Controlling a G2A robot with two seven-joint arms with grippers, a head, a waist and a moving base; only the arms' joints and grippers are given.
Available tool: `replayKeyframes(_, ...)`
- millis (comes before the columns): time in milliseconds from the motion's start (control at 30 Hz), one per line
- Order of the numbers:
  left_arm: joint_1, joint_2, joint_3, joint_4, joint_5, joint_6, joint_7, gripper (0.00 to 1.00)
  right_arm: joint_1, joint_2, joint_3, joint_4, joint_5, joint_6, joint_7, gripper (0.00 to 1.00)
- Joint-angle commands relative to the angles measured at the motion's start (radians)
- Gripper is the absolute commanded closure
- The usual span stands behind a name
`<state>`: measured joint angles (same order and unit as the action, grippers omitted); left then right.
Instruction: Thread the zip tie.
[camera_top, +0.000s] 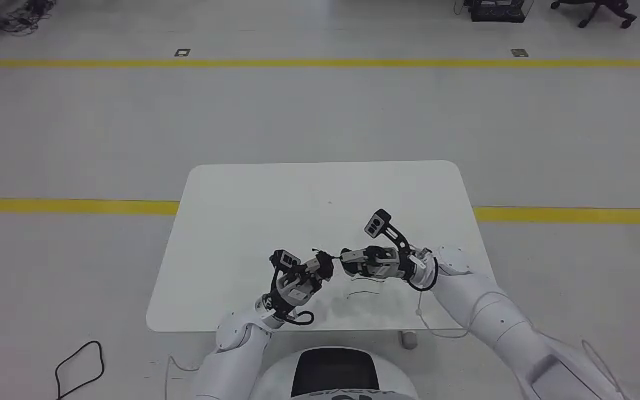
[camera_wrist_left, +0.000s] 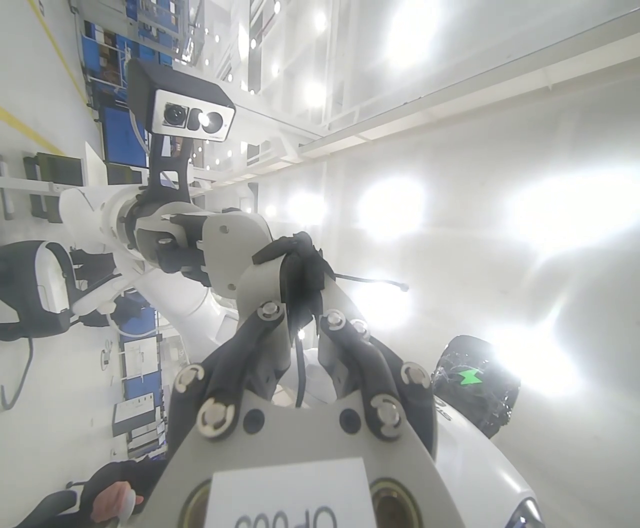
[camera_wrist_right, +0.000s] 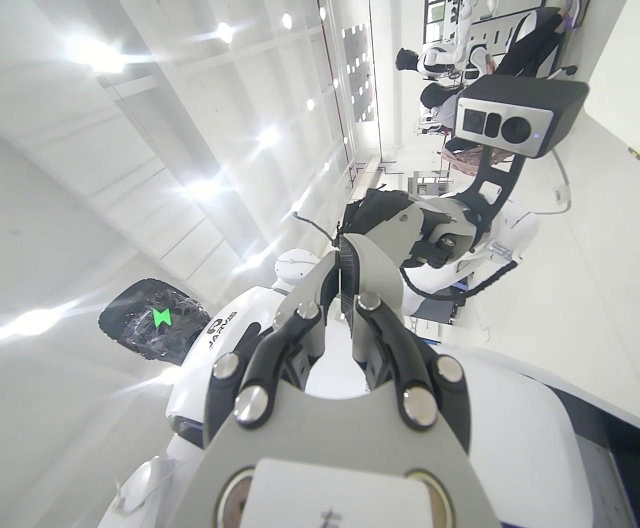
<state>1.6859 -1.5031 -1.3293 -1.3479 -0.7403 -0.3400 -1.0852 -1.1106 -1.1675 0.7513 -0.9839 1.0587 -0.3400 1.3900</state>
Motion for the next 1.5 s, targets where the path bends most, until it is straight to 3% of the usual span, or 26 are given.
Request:
replayKeyframes(0, 0.0, 0.0, 0.0, 0.0, 0.0, 0.0, 0.0, 1.0, 0.0, 0.0, 0.001, 0.002, -0.002, 0.0, 0.0, 1.0)
replayKeyframes(1467, 0.0, 0.0, 0.0, 0.0, 0.0, 0.0, 0.0, 1.0, 0.008, -0.01, -0.006, 0.057, -0.013, 0.015, 0.0, 1.0)
